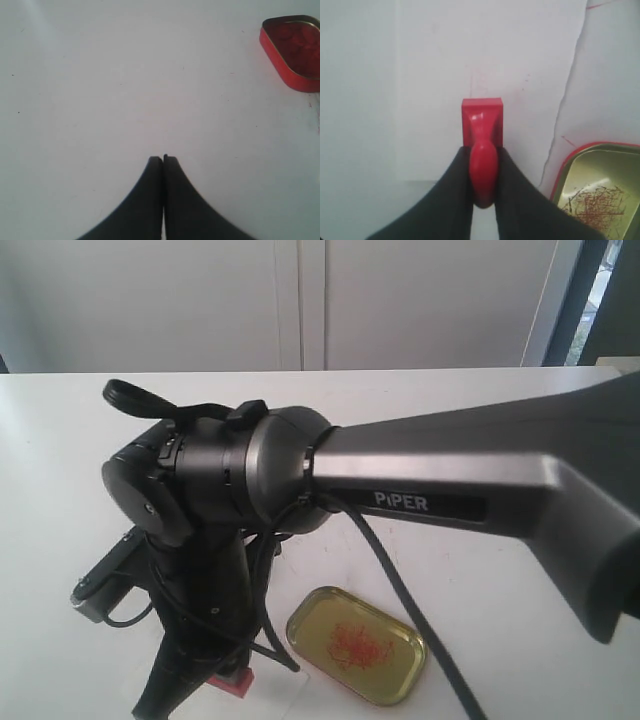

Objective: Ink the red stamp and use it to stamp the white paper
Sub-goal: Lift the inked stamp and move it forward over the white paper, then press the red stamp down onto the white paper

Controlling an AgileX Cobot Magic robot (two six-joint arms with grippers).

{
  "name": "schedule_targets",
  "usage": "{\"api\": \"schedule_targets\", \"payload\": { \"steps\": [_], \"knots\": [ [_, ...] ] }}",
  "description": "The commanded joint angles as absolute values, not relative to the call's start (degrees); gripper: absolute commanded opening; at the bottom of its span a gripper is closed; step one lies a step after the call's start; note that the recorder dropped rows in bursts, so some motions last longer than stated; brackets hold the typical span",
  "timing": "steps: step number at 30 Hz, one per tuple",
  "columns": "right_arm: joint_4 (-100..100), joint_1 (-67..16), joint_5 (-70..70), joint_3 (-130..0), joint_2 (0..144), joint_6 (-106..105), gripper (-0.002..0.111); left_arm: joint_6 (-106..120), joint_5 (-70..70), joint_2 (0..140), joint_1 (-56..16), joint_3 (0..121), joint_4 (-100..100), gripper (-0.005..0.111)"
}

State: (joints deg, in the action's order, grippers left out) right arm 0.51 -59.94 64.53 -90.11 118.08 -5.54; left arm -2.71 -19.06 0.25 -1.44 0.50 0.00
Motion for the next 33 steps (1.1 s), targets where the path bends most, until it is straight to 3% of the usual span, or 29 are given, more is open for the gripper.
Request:
{"api": "schedule_targets", "payload": {
  "steps": [1, 33],
  "knots": [
    [1.3, -60.0, 61.9, -88.4, 117.2, -4.4, 0.0, -2.8, -19.3, 0.0, -1.3, 0.0, 0.0, 0.0],
    [2.3, -60.0, 57.3, -87.8, 121.1, -1.4, 0.0, -2.8, -19.3, 0.0, -1.3, 0.0, 0.0, 0.0]
  ]
}}
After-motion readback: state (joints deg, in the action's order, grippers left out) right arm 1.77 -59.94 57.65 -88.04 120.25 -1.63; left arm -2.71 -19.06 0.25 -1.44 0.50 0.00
